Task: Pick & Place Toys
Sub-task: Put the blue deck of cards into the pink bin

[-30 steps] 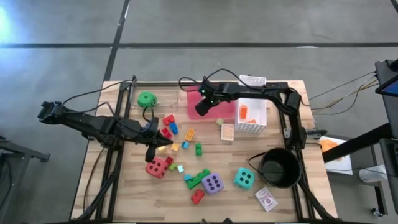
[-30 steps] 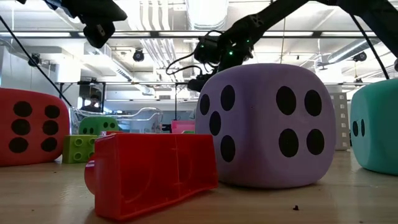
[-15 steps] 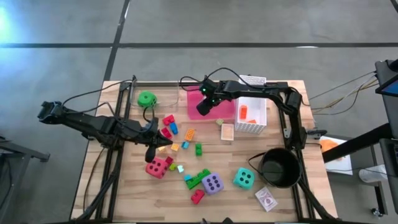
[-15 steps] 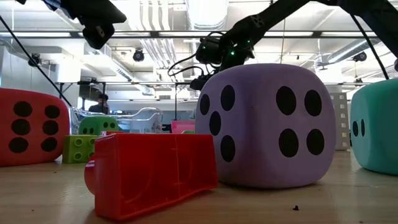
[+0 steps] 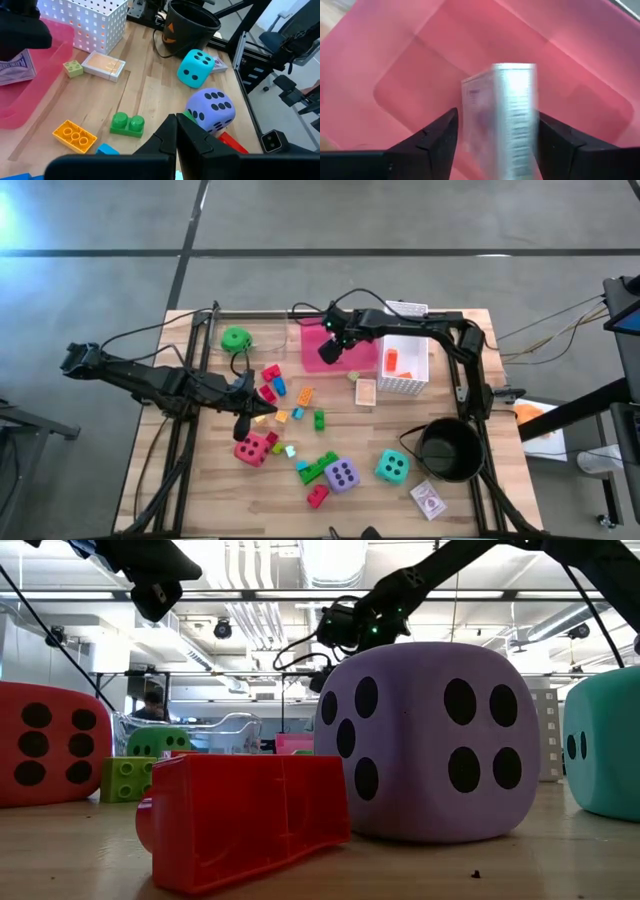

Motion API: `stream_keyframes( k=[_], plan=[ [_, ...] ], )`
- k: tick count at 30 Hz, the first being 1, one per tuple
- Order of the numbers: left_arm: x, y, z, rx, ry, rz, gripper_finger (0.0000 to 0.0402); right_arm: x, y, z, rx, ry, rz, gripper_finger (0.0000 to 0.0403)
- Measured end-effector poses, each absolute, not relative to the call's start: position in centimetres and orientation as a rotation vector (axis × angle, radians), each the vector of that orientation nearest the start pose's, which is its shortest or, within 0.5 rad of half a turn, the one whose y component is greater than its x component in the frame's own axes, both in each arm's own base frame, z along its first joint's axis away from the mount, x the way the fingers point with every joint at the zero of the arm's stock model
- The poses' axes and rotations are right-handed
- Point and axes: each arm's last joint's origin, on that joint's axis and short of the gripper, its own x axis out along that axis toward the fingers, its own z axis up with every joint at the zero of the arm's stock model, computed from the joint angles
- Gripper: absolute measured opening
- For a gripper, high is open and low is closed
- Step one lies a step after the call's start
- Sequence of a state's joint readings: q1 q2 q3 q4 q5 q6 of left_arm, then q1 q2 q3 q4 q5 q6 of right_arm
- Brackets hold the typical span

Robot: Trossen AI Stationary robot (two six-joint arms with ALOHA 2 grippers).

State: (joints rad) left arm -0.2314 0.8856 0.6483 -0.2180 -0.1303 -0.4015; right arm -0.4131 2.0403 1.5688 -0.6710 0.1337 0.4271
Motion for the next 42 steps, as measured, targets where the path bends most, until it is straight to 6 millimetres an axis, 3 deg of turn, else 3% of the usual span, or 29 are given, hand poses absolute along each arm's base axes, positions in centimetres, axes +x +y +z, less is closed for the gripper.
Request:
stream_keyframes(
  k=[16,21,28,31,34,39,42],
  plan=[
    [18.7,-4.0,26.5,-0.328,0.477,-0.003,0.001,38.4,-18.0,19.3,0.546,1.037,-0.709,0.0081],
    [18.7,-4.0,26.5,-0.337,0.478,-0.006,0.001,38.3,-18.3,19.3,0.563,1.031,-0.724,0.0086],
    [18.7,-4.0,26.4,-0.336,0.483,-0.007,0.001,38.4,-18.1,19.3,0.538,1.042,-0.696,0.0155],
    [18.7,-4.1,26.4,-0.336,0.483,-0.008,0.001,38.5,-17.7,19.3,0.499,1.048,-0.718,0.0166],
    [18.7,-4.1,26.4,-0.336,0.483,-0.007,0.001,38.5,-17.2,19.2,0.443,1.079,-0.733,0.0146],
    [18.7,-4.1,26.4,-0.336,0.483,-0.007,0.001,38.6,-17.0,19.2,0.408,1.095,-0.719,0.0059],
    [18.7,-4.1,26.4,-0.336,0.483,-0.007,0.001,38.5,-17.0,19.3,0.378,1.099,-0.731,0.0057]
  ],
)
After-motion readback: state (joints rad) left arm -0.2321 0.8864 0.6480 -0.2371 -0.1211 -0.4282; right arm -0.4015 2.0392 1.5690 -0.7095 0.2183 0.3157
